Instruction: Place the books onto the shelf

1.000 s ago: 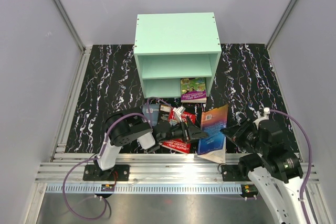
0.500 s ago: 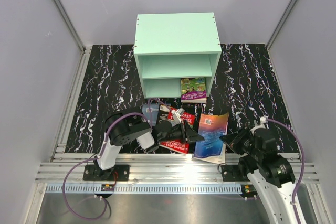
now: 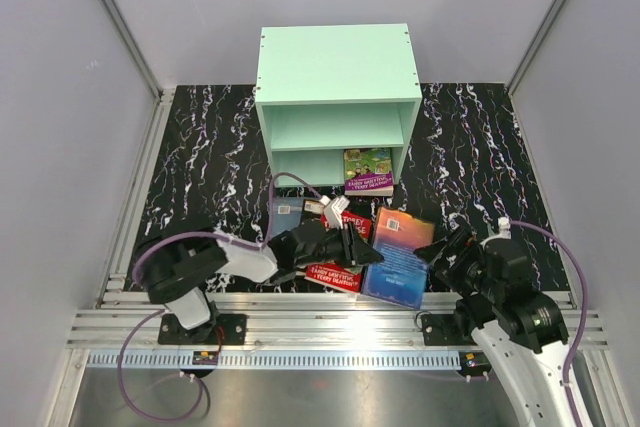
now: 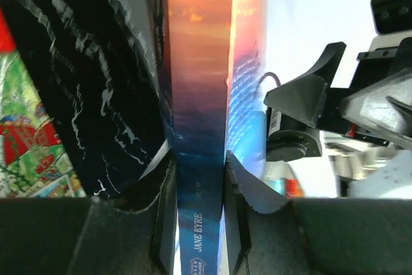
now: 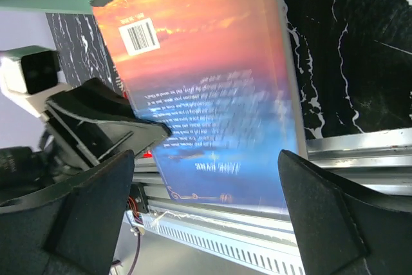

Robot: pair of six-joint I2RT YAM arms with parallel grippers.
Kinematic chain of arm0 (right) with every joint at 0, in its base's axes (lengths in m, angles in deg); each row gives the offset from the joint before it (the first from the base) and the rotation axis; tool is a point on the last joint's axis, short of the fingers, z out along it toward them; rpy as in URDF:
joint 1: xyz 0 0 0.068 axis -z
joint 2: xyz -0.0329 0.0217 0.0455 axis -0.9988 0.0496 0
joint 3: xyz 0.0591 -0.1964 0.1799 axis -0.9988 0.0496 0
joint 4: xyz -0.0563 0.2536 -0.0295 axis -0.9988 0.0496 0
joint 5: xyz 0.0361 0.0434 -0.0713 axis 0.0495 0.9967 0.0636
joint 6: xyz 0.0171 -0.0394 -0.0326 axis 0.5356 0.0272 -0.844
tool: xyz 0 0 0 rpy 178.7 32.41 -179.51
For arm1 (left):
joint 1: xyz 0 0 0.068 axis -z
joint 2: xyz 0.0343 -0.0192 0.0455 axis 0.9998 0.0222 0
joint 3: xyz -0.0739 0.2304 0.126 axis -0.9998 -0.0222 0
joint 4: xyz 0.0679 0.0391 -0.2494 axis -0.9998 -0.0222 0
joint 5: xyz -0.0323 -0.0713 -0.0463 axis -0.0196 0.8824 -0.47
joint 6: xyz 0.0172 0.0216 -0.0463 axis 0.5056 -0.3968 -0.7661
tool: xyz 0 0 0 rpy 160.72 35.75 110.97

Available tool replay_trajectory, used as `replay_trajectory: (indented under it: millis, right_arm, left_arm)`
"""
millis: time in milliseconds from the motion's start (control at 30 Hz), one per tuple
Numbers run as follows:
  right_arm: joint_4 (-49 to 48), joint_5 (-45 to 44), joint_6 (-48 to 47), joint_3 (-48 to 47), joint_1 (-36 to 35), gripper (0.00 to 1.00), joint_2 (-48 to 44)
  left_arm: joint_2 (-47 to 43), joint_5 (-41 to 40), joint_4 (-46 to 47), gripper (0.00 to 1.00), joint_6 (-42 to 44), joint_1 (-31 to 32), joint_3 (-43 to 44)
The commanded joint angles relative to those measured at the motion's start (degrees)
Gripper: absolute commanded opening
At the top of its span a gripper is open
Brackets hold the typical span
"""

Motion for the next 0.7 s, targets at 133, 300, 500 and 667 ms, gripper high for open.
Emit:
replay_trajectory:
  millis: [133, 300, 500, 667]
  right_arm:
    - [4.0, -2.4, -2.9, -2.6, -0.4, 1.0, 0.7]
    - [4.1, -1.7, -3.0, -1.2, -0.3, 1.0, -0.4]
    - [4.0, -0.4, -3.8, -0.9, -0.4, 1.0, -0.7]
    - [3.6, -0.3, -3.9, 0.4, -0.3, 1.0, -0.7]
  left_arm:
    - [-12.9, -16.5, -28.8, 0.0, 18.4, 0.2, 10.4]
    - [-13.3, -18.5, -29.7, 0.0, 25.6, -4.0, 12.4]
    - [-15.5, -18.8, -27.1, 0.0, 34.9, -7.0, 12.3]
    - [-17.5, -13.9, -21.5, 0.0, 40.8, -8.1, 10.6]
